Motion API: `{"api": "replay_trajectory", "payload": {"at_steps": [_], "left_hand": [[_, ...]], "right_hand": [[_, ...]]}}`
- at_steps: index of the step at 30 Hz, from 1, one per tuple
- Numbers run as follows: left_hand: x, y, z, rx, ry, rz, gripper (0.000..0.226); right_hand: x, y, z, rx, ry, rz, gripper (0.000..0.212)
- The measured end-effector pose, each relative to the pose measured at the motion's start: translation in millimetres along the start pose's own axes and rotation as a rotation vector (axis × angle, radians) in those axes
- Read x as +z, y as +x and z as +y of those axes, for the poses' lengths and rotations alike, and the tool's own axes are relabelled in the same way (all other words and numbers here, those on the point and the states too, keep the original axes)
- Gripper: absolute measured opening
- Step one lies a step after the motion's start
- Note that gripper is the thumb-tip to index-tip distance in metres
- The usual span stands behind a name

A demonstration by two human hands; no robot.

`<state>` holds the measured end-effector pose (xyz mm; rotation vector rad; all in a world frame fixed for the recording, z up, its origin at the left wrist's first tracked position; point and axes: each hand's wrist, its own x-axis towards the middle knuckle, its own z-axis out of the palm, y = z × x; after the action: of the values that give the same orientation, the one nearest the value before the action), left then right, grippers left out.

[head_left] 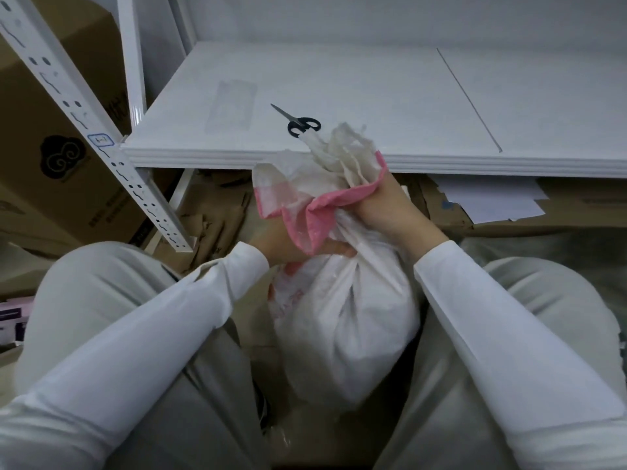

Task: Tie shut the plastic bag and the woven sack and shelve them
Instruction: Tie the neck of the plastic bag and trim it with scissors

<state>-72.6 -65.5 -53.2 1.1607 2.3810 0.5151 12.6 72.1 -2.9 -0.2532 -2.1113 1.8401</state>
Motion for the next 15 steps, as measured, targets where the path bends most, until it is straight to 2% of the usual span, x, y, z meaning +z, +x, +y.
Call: {"api": "replay_trajectory", "payload": {"at_steps": [1,3,4,6,8,11,13,15], "left_hand": [[7,3,2,-0.018,-0.063,-0.002,0.024],[11,4,16,-0.048,-0.34,0.173,0.041],[16,8,19,-0.063,-0.394,0.265,0.045],[18,8,27,-0.033,-0.339,0.473,0.049],[23,9,27,-0.027,-0.309,0.583,0.05],[27,12,22,-0.038,-0.303,0.585,0.054],[20,12,16,-0.028,-0.467,0.46,0.055],[11,8,8,0.008,-0.69,0.316,0.043]], "right_hand": [[0,4,4,-0.042,-0.004,0.013,0.034],[3,9,7,-0.067,0.0,0.039,0.029],[3,12,10,-0.062,-0.033,0.058,0.03],[5,14,12,-0.076,-0.151,0.143,0.031],[7,15,18,-0.064,-0.213,0.248,0.026],[10,16,31,-0.028,-0.187,0.311,0.017],[9,16,39,-0.01,-0.153,0.318,0.018],[8,17,50,-0.017,-0.148,0.341,0.021]]}}
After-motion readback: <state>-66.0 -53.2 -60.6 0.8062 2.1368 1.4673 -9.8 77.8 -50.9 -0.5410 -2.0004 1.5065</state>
